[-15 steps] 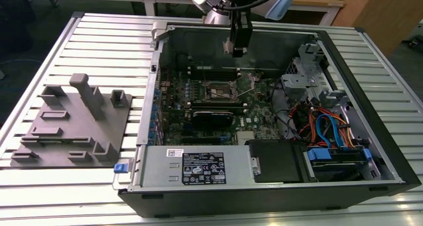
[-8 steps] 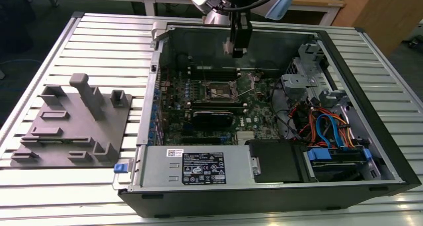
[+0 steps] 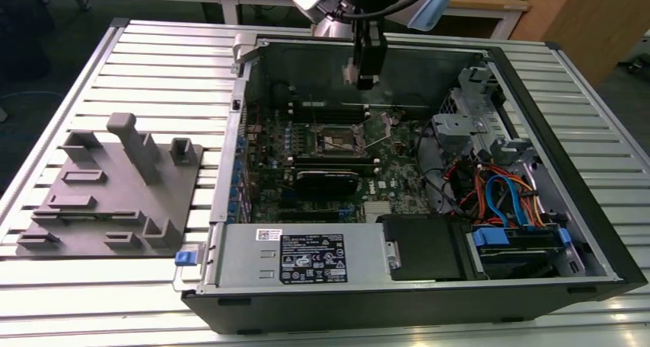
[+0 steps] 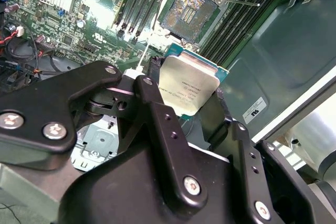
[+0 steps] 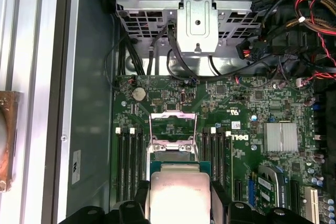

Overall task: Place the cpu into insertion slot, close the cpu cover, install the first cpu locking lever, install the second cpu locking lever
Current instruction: 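Place the cpu into insertion slot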

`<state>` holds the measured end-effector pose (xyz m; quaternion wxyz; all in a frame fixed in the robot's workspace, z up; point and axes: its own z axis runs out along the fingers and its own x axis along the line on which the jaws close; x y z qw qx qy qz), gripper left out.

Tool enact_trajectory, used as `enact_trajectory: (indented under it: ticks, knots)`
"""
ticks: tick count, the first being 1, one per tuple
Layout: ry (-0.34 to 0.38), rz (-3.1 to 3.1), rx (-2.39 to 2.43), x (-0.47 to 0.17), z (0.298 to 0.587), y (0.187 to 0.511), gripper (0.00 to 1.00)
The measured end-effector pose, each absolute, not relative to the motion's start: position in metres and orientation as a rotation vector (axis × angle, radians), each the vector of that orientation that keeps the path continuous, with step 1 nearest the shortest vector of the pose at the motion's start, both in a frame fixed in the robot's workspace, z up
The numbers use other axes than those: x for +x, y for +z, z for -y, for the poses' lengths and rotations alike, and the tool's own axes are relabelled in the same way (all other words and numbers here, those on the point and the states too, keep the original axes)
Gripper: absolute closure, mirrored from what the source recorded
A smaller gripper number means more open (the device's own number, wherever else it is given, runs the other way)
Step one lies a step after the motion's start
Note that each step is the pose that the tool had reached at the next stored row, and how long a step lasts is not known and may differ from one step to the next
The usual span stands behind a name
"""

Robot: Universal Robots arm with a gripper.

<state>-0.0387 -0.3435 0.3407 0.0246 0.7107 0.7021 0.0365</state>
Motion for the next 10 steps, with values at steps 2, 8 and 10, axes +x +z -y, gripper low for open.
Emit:
enact_trajectory:
  ticks: [2, 8, 10]
  knots:
    - [0.113, -2.172, 2.198, -0.0387, 0.3435, 0.3402, 0.46]
    - [0.113, -2.172, 2.198, -0.0387, 0.3435, 0.3372, 0.46]
    - [0.113, -2.172, 2.198, -0.0387, 0.3436, 0.3357, 0.46]
